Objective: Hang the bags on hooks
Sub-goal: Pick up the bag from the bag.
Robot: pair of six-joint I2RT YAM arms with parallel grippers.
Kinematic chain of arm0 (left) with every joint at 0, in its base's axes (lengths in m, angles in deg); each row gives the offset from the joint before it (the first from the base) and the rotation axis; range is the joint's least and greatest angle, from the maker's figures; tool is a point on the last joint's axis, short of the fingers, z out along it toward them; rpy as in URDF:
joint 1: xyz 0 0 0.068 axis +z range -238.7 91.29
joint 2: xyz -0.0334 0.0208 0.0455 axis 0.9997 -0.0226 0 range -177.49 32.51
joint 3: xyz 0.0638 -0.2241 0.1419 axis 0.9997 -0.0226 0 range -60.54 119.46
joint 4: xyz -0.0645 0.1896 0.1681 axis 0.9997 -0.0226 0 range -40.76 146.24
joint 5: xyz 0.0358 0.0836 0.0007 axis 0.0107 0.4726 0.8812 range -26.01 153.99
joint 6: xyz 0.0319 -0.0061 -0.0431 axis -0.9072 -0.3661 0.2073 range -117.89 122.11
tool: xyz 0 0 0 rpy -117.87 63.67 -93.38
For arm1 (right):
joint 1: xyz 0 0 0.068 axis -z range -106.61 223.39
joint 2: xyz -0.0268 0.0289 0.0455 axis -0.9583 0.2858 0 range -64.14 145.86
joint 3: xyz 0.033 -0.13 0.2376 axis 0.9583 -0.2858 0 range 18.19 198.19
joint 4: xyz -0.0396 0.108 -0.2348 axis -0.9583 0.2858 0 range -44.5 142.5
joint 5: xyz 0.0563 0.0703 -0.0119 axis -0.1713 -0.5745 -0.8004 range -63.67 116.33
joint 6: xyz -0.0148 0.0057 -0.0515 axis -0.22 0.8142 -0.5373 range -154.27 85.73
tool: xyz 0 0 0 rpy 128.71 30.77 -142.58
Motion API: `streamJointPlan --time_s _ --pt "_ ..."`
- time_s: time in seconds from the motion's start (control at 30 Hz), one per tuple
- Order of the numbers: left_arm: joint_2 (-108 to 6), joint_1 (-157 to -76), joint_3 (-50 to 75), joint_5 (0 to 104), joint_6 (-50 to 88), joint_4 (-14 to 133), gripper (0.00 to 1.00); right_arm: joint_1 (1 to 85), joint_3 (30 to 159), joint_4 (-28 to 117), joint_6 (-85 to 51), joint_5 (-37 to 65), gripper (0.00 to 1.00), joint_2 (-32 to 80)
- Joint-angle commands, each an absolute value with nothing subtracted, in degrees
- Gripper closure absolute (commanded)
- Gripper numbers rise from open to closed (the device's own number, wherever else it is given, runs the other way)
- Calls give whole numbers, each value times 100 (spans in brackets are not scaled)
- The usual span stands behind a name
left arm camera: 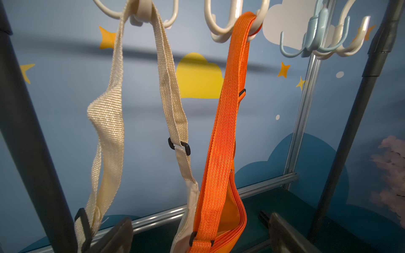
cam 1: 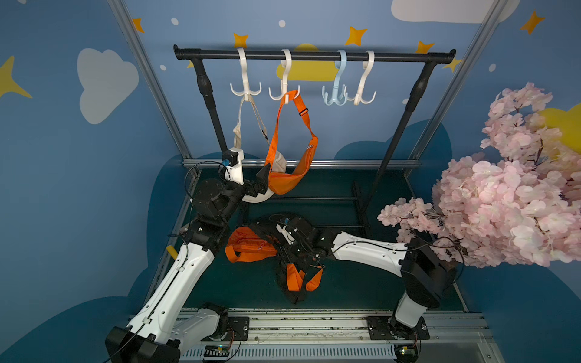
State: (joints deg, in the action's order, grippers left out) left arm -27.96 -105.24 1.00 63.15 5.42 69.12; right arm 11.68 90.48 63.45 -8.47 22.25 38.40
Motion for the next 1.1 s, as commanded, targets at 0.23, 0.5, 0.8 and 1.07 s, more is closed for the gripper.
streamJointPlan --time_s 0.23,0.5,0.8,1.07 --pt "-2330 -10427 -88 6443 615 6802 3 1130 9683 6818 -369 2948 36 4458" --pt "-2331 -10391 -130 6408 595 6802 2 1141 10015 7024 -316 2954 47 4915" --pt "-2350 -10325 -196 6407 547 6809 1 1237 10142 7078 -280 2898 62 5108" --pt "-2384 -10231 -269 6355 465 6810 0 1457 10193 6964 -631 2835 100 4943"
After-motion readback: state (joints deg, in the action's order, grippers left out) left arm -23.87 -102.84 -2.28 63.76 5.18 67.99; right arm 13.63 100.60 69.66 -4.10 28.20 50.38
